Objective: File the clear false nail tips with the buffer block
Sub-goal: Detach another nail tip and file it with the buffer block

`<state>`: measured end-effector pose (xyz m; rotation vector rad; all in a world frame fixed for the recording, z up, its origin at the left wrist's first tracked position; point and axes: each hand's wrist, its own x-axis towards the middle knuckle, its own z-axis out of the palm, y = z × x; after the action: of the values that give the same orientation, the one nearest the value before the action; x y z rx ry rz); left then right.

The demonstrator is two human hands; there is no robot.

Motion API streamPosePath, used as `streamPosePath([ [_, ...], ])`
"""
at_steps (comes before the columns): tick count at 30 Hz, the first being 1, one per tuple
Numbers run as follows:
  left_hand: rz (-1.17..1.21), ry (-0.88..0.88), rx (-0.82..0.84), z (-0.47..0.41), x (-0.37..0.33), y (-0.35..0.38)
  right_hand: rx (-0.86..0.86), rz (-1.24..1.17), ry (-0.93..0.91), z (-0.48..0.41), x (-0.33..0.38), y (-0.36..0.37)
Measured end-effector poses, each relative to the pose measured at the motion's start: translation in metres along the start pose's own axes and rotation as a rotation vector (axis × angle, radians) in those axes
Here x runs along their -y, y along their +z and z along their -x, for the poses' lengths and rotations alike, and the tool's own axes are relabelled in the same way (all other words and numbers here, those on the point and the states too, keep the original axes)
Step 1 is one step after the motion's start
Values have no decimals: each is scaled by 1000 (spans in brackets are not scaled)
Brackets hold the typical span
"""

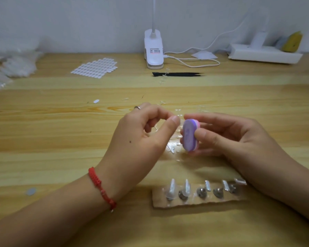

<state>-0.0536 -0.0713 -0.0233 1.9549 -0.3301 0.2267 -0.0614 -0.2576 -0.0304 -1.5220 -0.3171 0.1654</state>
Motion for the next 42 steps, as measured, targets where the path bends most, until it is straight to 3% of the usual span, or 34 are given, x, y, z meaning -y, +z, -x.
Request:
streamPosePath([
  [4,-44,16,86,2,-1,3,-60,-69,-5,-2,-1,-2],
  [8,-38,37,-11,0,1,1,-10,-33,-5,0,0,0],
  [13,-34,33,54,2,-1,2,-66,-79,3,0,1,-1],
  [17,-22,86,-78,0,-2,-3,6,15,18,3,5,3],
  [22,-50,78,29,4,-4,2,-79,-68,14,2,3,1],
  [26,-27,75,-42,2,-2,-1,-10,-12,33,4,4,2],
  [30,-18,32,60,2,-1,2,-61,-75,13,1,2,0],
  [35,-34,49,-35,1,-1,0,-14,-22,27,1,2,1],
  [39,-62,55,67,2,-2,2,-63,-76,17,1,2,0],
  [42,-65,69,-7,2,-2,0,-36,-60,22,1,4,1],
])
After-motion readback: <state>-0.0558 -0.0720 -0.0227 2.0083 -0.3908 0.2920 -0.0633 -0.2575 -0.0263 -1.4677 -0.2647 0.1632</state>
